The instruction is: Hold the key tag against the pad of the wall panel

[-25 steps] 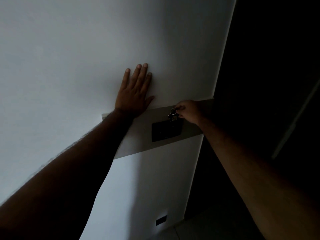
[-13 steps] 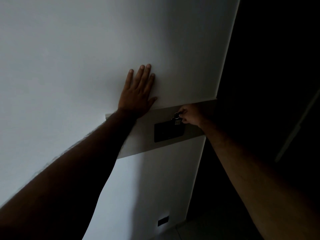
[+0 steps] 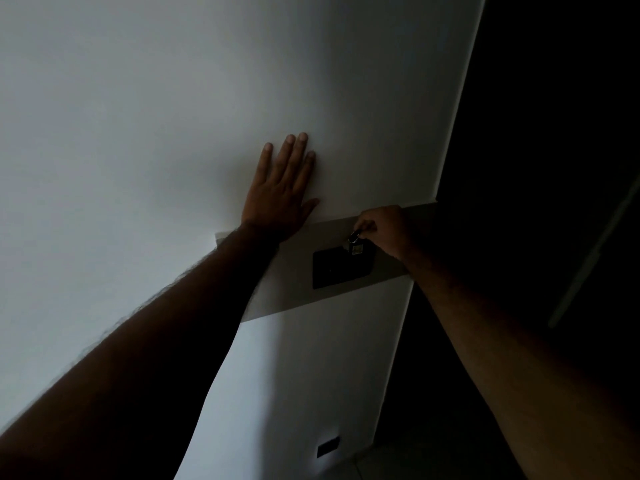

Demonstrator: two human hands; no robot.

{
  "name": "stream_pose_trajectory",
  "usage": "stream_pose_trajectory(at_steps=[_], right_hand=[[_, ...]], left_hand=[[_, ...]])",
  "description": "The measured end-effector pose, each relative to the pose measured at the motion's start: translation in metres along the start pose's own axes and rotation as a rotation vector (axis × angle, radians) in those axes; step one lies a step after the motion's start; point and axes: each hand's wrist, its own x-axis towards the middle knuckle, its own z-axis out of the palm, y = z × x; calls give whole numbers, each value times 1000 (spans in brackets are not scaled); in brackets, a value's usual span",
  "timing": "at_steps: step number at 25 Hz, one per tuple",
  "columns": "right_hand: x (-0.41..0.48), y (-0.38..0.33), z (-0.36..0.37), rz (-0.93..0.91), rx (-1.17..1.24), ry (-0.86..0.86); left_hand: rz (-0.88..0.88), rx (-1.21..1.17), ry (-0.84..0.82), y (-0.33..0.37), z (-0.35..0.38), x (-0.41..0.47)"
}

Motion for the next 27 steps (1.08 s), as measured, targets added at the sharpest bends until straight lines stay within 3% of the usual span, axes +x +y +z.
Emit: stream_pose_trajectory(at_steps=[6,27], right_hand=[[7,-8,-9,-143,-205,-96],[-2,2,14,34,-161,-51]], left_hand=[[4,-5,5,-1,-2,-1],[-4,0,-9,-1,1,-2]])
